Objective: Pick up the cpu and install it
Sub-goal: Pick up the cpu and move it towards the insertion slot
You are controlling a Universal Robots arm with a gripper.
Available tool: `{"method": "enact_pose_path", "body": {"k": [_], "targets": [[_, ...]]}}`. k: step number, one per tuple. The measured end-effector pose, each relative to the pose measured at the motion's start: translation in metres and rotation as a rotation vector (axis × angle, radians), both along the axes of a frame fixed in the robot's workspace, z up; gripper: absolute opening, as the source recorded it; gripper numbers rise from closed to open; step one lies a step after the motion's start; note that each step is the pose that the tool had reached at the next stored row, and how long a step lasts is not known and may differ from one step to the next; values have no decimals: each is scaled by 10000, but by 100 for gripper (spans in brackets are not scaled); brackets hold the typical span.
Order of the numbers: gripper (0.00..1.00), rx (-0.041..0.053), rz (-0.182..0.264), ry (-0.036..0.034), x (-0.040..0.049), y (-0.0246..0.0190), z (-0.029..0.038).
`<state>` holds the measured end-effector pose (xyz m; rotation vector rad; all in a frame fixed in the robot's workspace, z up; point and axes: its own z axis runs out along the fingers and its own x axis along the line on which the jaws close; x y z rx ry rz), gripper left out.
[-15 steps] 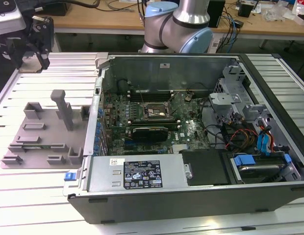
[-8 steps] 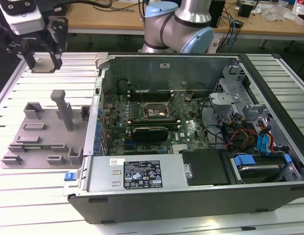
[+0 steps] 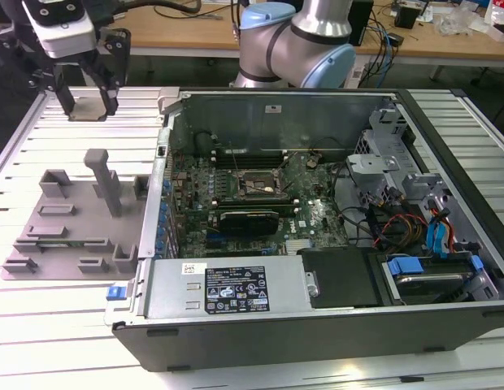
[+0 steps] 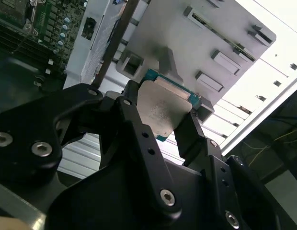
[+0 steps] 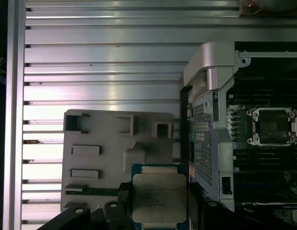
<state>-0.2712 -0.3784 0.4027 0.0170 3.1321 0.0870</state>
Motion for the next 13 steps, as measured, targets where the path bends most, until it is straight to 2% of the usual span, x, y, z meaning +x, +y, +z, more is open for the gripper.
{"method": "enact_pose_path", "body": {"k": [3,8,10,13], "targets": [[55,0,-1,-1,66,0,0],[55,1,-6,-1,224,0,0],[55,1,-12,-1,459,0,-1],[55,0,-16,-1,591,0,0]]}}
